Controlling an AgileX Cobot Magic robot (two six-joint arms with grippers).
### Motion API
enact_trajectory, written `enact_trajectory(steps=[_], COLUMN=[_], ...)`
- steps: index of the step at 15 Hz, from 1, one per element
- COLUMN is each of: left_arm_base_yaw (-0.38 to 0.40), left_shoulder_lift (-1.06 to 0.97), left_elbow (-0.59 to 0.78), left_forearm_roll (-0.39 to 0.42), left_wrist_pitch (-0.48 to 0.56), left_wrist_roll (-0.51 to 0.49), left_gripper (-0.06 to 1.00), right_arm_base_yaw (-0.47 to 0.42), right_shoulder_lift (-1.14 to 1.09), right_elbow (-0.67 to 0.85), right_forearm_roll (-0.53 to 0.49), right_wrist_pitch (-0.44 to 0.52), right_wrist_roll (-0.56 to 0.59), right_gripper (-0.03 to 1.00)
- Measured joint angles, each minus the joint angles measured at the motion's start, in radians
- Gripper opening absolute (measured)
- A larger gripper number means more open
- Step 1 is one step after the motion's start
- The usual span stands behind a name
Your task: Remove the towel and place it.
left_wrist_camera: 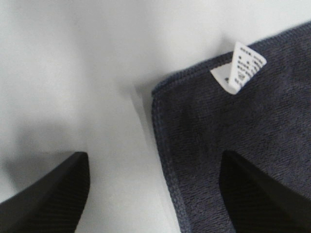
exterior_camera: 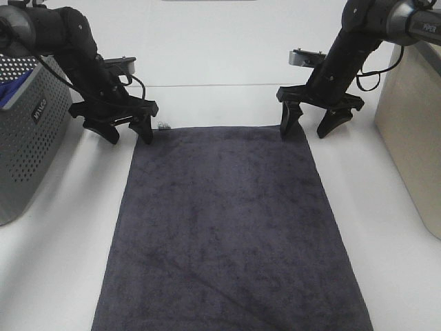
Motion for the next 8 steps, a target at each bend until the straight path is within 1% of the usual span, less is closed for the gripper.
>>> enact_trajectory(steps=[6,7,8], left_arm_base_yaw=[0.0,0.0,-0.001], left_shoulder_lift=[0.005,0.007,0.014], left_elbow=[-0.006,-0.006,-0.011], left_forearm_roll=[-0.009,-0.023,-0.068], left_wrist_pitch=[-0.006,-0.01,-0.019], left_wrist_roll=[0.018,0.023,0.031], left_gripper=[0.69,0.69,0.69], right_arm_base_yaw=[0.0,0.0,0.004], right_shoulder_lift=[0.022,0.022,0.022], right_elbow=[-0.024,-0.024,-0.024], right_forearm_roll=[0.007,0.014,0.025], right_wrist_pitch=[-0.007,-0.011,-0.015], right_wrist_roll=[-0.002,-0.002,-0.003], right_gripper=[0.78,0.78,0.76])
